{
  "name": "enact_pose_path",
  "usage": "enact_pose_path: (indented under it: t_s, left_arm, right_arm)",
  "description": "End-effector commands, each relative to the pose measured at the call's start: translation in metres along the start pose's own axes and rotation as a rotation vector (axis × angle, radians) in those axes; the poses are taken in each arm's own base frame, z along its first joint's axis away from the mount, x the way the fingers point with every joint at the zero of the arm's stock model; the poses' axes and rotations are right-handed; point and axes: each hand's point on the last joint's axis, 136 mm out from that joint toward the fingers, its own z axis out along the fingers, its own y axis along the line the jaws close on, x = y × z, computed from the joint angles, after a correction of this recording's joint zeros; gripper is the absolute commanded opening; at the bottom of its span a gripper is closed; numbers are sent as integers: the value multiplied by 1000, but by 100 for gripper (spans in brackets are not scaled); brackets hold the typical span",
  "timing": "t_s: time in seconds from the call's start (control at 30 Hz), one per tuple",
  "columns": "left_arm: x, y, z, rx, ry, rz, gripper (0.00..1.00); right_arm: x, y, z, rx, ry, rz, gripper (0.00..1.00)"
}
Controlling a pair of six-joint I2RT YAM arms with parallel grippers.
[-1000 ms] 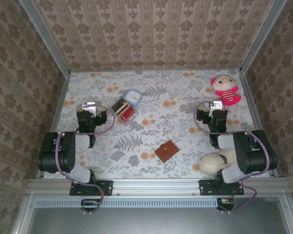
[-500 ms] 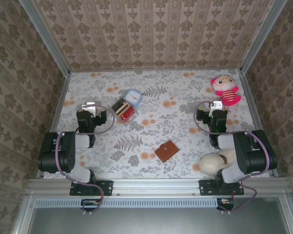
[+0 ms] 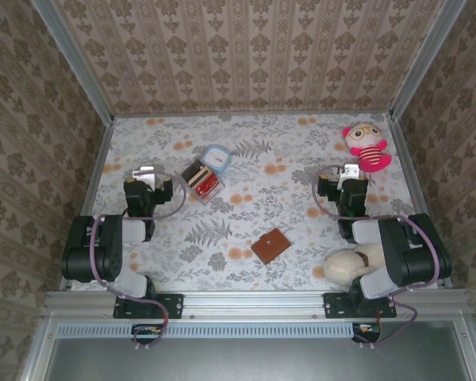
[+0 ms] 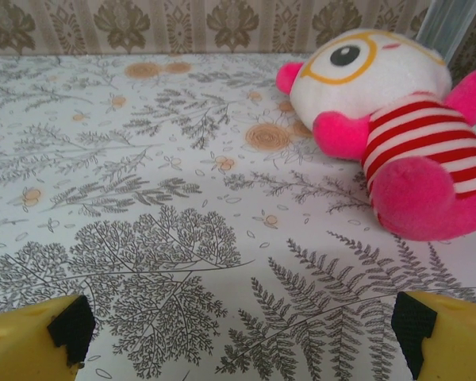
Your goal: Take the credit cards out of the card holder
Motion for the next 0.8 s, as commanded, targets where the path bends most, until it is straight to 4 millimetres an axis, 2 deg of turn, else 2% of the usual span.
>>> enact_pose_path:
  t_s: [0.0, 0.23, 0.4, 0.5, 0.67, 0.77]
  left_arm:
    - [-19, 10, -12, -37, -51, -23, 100]
    - [-49, 24, -33, -91, -13, -99, 100]
    - [-71, 16, -45, -33, 57, -233, 100]
    - [-80, -4, -53, 82, 130, -314, 100]
    - [-84, -34, -64, 209, 253, -385, 100]
    - [-86, -62, -74, 328, 309, -425, 100]
  right_arm:
    - [-36, -10, -17, 58, -20, 11, 100]
    - [-77, -21, -60, 68, 13, 168, 100]
    - [-93, -26, -91, 73, 121, 342, 100]
    - [-92, -22, -103, 66, 228, 402, 100]
    - [-84, 7, -106, -69, 377, 429, 100]
    - [-67, 21, -106, -113, 486, 424, 100]
